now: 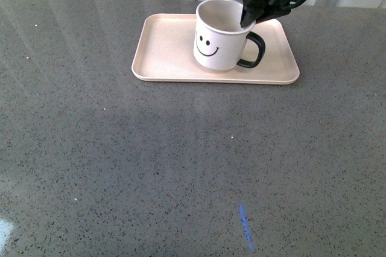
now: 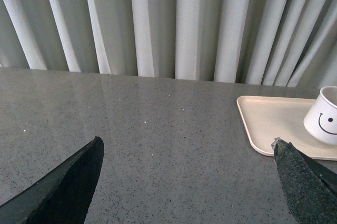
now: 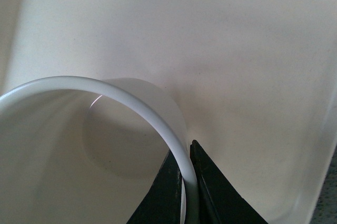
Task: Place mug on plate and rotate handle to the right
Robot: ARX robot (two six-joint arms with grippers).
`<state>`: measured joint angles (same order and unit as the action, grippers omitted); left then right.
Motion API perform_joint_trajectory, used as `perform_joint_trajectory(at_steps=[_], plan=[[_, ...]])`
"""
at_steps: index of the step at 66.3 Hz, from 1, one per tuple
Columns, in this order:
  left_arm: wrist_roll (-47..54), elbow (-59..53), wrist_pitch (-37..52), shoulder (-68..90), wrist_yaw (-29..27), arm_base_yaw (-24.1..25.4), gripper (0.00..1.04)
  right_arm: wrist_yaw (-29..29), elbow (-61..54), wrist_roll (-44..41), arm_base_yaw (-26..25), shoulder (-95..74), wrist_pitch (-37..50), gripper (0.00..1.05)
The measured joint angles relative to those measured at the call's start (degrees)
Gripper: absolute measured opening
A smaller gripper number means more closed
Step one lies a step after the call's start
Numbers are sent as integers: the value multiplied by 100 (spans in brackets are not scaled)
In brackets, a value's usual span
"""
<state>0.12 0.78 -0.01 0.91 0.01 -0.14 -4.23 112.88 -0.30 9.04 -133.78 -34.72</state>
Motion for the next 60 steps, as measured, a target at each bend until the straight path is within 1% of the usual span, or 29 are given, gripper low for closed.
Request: perform_joint_trajectory(at_steps=[8,11,26,41,60], plan=[[2,0,-2,0,0,0,96,-216,216,-529,-11,-2,-162,2],[2,0,-2,0,0,0,96,-345,365,-903,-11,-46,-310,2],[2,0,-2,0,0,0,96,-605,813,-2039,7,-350,-584,2],[2,0,-2,0,0,0,96,-671,988,-2535,9,-468,-682,2],[2,0,-2,0,0,0,96,-603,1058,-2782,9,-553,-682,2]])
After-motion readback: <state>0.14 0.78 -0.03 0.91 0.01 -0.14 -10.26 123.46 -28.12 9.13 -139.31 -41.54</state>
